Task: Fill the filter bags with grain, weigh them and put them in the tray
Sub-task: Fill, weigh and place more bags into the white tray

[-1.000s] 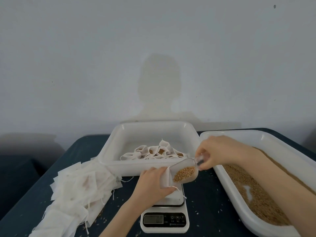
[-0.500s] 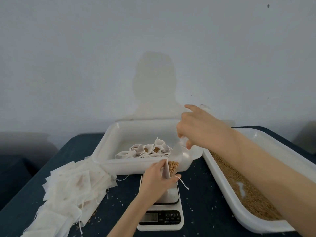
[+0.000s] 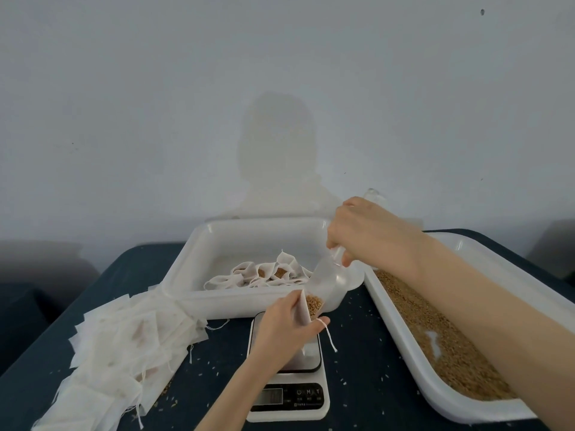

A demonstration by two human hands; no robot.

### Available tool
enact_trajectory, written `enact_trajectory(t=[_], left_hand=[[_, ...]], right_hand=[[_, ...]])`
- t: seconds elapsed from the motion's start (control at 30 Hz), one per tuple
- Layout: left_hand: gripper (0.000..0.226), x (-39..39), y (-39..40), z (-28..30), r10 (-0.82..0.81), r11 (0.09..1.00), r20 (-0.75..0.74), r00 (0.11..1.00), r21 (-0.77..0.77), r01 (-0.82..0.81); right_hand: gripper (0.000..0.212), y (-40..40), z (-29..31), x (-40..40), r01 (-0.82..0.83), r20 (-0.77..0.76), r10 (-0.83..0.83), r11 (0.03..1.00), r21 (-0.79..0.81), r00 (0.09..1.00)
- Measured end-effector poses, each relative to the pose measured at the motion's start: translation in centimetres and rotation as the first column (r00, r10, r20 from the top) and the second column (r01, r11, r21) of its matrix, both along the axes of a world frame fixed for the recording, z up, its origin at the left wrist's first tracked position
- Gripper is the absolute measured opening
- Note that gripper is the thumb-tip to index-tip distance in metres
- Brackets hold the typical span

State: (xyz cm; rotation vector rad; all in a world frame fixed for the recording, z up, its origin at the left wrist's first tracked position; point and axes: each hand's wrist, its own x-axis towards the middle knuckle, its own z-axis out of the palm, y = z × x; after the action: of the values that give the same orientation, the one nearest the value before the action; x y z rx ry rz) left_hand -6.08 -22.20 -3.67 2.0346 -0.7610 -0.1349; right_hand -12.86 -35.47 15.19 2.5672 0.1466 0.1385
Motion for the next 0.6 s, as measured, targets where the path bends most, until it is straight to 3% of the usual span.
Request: enact_trajectory(t=[0.27,0.47,0.6], left_hand=[[0.04,-0.4,-1.4,0.4,0.101,0.987,-0.002,0.995,-0.124,-0.101],[0.044,0.4,-1.2,0.2,0.112,0.991,0.013,0.994,-0.074,-0.111],[0.041,0.6,-0.7,0.0,0.097,0.99,-0.024,0.995,-0.102,-0.099]], right_hand=[[0.032,3.2,2.0,1.1,-0.101,0.094,0.129,0.962,-0.255,0.987],[0.033,3.4,1.5,0.8,-0.096,0.116,0.134,0.954,-0.283,0.984],[0.023,1.9,1.1,0.3,-0.091,0.133,0.125,0.967,-0.238,0.983]])
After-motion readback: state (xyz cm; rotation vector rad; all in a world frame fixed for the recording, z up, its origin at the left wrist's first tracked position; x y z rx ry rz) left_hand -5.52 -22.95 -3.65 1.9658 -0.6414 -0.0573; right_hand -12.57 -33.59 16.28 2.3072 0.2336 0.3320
